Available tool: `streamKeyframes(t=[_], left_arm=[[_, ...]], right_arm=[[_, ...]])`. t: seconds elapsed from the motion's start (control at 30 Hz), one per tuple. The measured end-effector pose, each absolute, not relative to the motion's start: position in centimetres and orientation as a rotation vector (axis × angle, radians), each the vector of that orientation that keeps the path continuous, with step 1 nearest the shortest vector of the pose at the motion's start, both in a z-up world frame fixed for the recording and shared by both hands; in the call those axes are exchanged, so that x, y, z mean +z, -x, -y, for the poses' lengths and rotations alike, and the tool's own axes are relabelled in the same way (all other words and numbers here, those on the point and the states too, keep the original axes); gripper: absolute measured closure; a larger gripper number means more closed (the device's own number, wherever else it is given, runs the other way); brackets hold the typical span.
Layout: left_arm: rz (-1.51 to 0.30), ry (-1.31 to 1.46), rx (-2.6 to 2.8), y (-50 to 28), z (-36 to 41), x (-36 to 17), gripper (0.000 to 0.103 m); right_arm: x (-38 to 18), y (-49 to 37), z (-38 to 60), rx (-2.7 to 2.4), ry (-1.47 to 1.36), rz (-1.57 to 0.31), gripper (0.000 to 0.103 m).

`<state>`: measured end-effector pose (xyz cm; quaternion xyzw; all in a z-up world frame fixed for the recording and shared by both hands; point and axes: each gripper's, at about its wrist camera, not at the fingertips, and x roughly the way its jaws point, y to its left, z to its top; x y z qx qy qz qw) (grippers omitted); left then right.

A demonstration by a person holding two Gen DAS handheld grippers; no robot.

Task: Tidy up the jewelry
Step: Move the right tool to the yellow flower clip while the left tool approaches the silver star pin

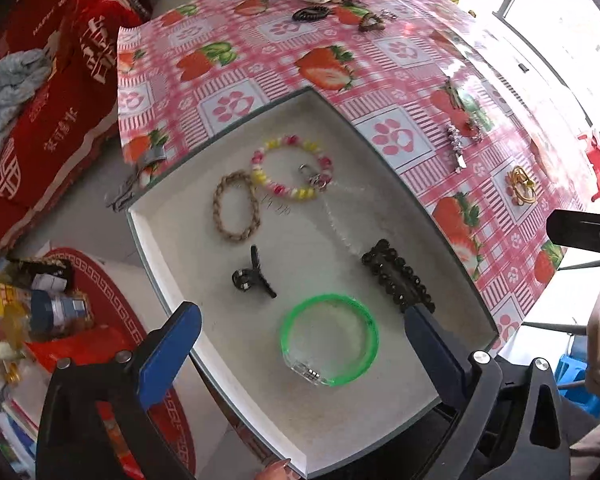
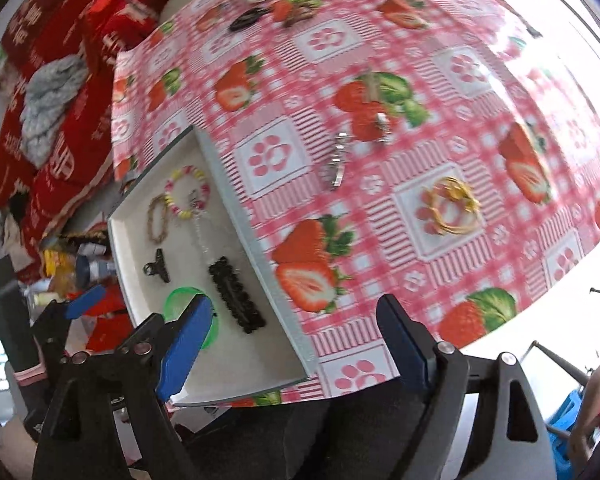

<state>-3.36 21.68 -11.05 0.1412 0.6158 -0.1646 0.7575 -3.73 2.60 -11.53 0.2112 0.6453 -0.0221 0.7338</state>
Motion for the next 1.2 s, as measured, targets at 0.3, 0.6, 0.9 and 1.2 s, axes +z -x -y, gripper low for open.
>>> streamKeyframes(t=[0.3, 0.6, 0.9, 1.2], left_arm=[[-1.324, -0.329, -0.381, 2.1, -19.9, -10.4, 0.000], [-1.307, -0.348, -0.463, 1.1, -15.3, -8.9, 0.000], [-1.315, -0.392, -0.484, -0.7, -9.6, -9.2, 0.000], [-1.350, -0.437, -0.489, -3.0, -4.7, -11.5, 0.000]], right_arm=[[-10.6, 5.3, -0.1, -0.209, -0.405, -1.366, 0.000], [-12.2, 7.7, 3.3, -0.309, -0.462, -1.427, 0.000], [-13.3, 6.7, 6.4, -0.331, -0.447, -1.453, 0.000], [-14.8, 5.5, 8.8, -0.330, -0.449, -1.478, 0.000]])
